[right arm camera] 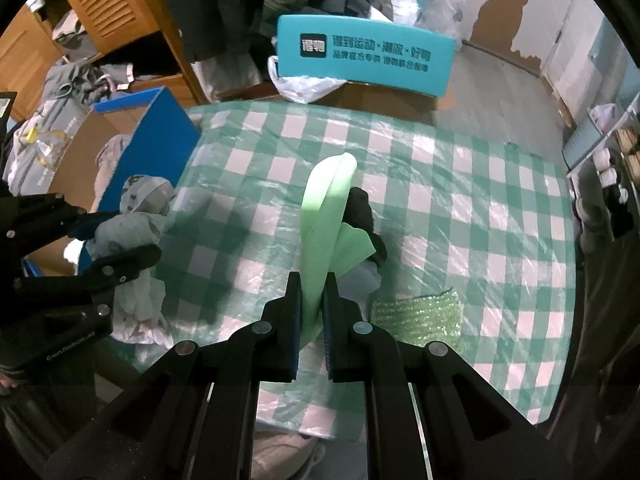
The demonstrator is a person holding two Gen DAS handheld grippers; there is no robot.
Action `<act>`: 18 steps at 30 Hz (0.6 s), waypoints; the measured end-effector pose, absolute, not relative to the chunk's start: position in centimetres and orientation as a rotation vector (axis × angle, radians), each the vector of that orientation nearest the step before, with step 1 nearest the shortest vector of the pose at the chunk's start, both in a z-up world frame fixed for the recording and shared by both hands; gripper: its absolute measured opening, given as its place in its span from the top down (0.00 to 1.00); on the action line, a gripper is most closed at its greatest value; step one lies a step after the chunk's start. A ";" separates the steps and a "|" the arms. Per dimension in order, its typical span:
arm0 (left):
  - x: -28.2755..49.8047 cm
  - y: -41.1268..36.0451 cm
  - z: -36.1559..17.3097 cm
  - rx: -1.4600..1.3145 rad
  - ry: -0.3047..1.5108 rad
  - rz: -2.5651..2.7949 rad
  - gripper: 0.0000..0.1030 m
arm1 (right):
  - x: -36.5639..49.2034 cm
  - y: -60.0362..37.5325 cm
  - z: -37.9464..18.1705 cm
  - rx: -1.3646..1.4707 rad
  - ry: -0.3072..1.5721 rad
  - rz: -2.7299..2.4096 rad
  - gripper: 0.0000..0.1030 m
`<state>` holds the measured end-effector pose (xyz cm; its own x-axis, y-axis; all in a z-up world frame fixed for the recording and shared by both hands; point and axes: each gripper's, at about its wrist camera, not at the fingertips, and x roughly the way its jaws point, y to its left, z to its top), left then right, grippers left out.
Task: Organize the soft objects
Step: 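Lift and carry the white bag and green cloth over the cardboard box with both tools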
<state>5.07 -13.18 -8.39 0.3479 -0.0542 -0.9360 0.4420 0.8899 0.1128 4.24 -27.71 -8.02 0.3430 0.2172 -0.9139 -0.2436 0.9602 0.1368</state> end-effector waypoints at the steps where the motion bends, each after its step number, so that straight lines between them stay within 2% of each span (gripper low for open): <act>1: 5.1 -13.0 -8.2 0.379 1.174 -0.329 0.68 | 4.2 -27.5 -7.9 -0.029 1.181 0.304 0.91; 18: 5.2 -9.6 -5.2 0.369 1.104 -0.259 0.68 | 4.6 -24.1 -5.3 -0.071 1.123 0.372 0.91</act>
<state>5.16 -9.64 -5.20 0.4298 -0.0207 -0.9027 0.3825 0.9098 0.1613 4.60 -24.15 -5.28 0.3787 0.2556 -0.8895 -0.3265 0.9362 0.1300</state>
